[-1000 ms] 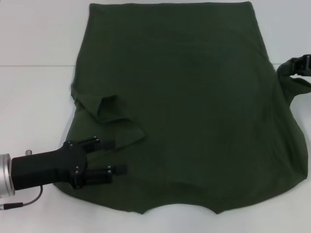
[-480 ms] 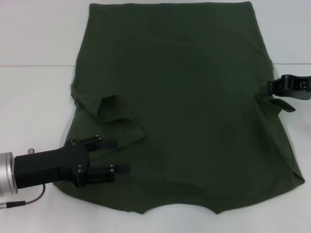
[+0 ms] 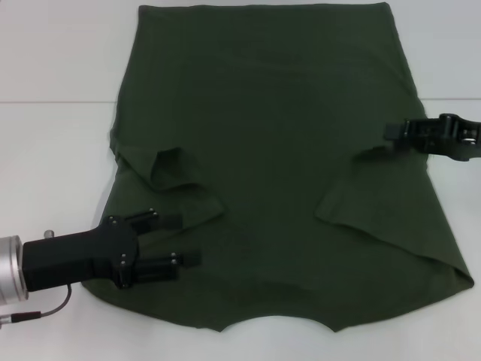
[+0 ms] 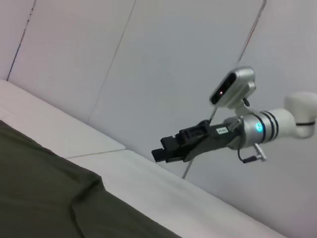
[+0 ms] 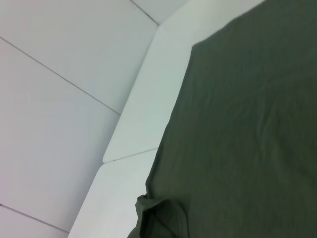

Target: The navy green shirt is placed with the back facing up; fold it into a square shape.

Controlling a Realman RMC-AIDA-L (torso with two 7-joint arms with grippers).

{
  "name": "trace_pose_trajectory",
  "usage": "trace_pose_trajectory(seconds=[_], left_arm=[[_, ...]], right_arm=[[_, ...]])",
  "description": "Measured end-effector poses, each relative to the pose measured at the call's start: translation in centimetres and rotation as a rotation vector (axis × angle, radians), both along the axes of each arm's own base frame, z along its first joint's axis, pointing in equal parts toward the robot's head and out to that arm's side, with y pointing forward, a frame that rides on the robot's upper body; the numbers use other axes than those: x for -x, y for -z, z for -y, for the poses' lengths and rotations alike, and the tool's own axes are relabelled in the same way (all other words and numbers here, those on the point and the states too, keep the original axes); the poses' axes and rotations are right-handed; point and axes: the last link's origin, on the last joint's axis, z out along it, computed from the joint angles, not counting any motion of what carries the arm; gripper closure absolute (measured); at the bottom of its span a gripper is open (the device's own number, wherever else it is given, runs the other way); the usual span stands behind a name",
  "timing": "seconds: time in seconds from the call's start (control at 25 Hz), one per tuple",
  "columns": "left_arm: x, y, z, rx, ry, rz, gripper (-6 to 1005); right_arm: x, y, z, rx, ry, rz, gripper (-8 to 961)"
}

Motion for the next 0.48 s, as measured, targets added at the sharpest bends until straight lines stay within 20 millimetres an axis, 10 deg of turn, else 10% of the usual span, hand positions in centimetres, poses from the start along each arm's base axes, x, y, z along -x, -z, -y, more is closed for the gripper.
trace_pose_trajectory(seconds=[0.48], left_arm=[[1.3,-2.7,-0.6,0.195,-0.360,0.101,115]], right_arm=[[-3.0,4.0,9.4,-0.164,-0.552,0.042,237]])
